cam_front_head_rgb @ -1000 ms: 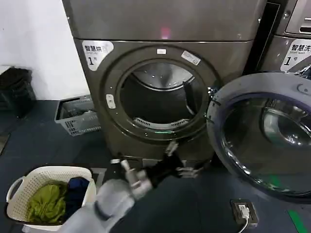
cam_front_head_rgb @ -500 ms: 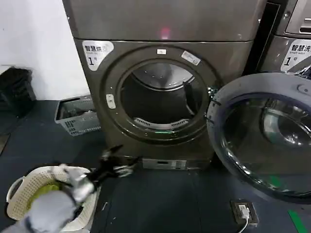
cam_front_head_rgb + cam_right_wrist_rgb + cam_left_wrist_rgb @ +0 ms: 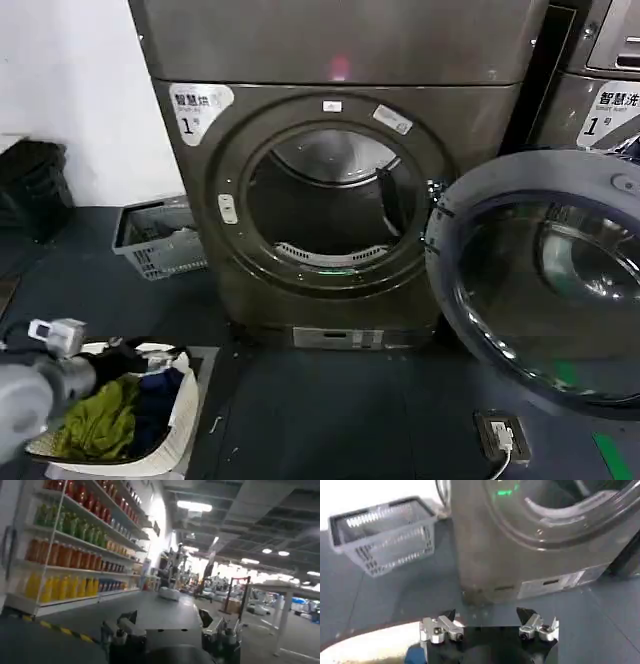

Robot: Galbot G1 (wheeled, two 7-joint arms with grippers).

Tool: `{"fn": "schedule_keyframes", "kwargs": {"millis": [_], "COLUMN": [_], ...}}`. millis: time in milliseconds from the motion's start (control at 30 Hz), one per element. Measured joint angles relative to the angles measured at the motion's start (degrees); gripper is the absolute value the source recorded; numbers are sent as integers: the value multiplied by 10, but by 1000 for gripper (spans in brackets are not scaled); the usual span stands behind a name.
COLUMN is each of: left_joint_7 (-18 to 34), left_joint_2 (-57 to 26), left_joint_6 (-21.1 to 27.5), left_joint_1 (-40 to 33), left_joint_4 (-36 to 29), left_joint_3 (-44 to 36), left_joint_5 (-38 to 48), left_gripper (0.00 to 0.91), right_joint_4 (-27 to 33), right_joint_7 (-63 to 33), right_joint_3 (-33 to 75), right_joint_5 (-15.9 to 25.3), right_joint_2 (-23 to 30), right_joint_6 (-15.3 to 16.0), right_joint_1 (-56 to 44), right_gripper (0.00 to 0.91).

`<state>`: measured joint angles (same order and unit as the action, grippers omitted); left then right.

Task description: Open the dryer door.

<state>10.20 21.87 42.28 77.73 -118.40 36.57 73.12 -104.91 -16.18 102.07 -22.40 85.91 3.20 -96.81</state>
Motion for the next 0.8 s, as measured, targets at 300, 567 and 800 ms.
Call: {"fn": "schedule_keyframes", "kwargs": {"millis": [300, 567, 800], "left_joint_7": [89, 217, 337], "left_joint_2": [-128, -162, -151], "left_joint_6": [0, -1, -1], "left_joint_1": [-22, -43, -61], "left_joint_4": [54, 84, 128], "left_joint_3": [-60, -99, -85], "left_joint_5": [250, 495, 647], "left_gripper": [907, 907, 907], "right_joint_4": [11, 20, 32], "right_joint_7": [4, 12, 15], "right_joint_3": [-12, -15, -8], "right_joint_5": [-10, -13, -13], "right_joint_2": [-2, -2, -2], "right_joint_6": [-15, -20, -31], "right_joint_1": [-6, -1, -2], "right_gripper": [907, 907, 907]}}
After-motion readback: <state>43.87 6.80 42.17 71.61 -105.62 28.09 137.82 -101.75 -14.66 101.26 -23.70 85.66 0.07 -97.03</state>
